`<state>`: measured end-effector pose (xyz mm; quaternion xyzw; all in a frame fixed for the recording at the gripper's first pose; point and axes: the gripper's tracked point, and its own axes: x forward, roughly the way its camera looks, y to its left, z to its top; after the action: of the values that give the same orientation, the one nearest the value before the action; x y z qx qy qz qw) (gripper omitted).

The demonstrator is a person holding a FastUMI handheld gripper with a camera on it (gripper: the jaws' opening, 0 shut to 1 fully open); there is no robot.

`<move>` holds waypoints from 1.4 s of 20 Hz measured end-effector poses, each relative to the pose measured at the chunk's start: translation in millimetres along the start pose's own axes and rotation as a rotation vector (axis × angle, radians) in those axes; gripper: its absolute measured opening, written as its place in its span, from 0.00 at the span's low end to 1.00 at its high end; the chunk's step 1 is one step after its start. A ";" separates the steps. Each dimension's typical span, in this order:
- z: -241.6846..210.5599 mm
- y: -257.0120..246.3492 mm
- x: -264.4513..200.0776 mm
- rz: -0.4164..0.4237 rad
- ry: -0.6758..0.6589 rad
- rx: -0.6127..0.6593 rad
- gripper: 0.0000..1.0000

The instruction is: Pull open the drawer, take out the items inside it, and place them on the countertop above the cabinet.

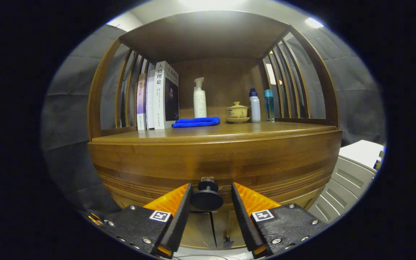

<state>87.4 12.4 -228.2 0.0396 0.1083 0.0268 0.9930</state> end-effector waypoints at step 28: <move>-6.5 1.7 -21.6 -0.023 0.059 -0.043 0.23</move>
<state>64.9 13.2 -229.7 0.0159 0.1372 0.0187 0.9902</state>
